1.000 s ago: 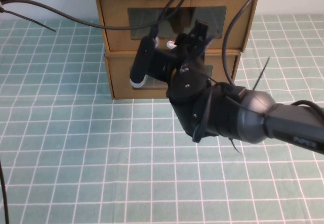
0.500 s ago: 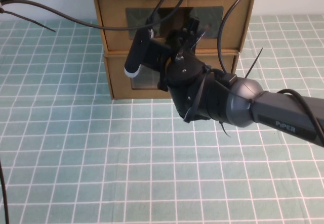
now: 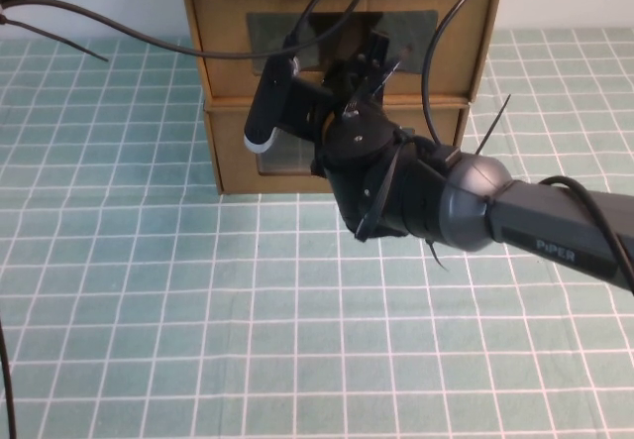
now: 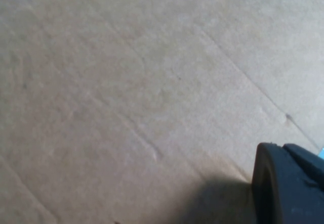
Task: Open the shoe box
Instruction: 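Pull the top drawer of the cardboard box fully open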
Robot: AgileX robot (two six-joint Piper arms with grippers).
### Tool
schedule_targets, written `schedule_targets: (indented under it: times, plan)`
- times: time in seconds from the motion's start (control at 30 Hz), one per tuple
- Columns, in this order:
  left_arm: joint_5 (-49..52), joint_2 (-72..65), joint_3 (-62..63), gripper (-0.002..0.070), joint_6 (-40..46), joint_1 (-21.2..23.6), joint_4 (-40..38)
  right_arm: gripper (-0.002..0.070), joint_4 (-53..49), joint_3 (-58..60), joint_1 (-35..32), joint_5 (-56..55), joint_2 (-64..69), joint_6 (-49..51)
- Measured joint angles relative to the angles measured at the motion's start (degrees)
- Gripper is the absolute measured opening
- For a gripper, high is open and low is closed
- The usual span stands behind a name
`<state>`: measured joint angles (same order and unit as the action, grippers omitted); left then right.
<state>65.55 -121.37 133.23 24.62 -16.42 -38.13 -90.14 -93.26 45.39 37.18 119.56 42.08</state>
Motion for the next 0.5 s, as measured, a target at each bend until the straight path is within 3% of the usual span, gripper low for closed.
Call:
schedule_targets:
  times: [0.07,0.2,0.5]
  plan:
    - [0.1,0.0,0.0,-0.0006,0.0,0.0,0.0,0.0165,-0.3,1.3,0.8,1.3,-0.6,0.5]
    - [0.3,0.0,0.0,-0.0006,0.0,0.5,-0.6,0.0027,1.8,6.3,3.3,4.5,-2.6,5.2]
    - [0.5,0.0,0.0,-0.0006,-0.2,1.0,-1.3,-0.0010,-0.4,18.5,7.8,7.3,-8.6,13.9]
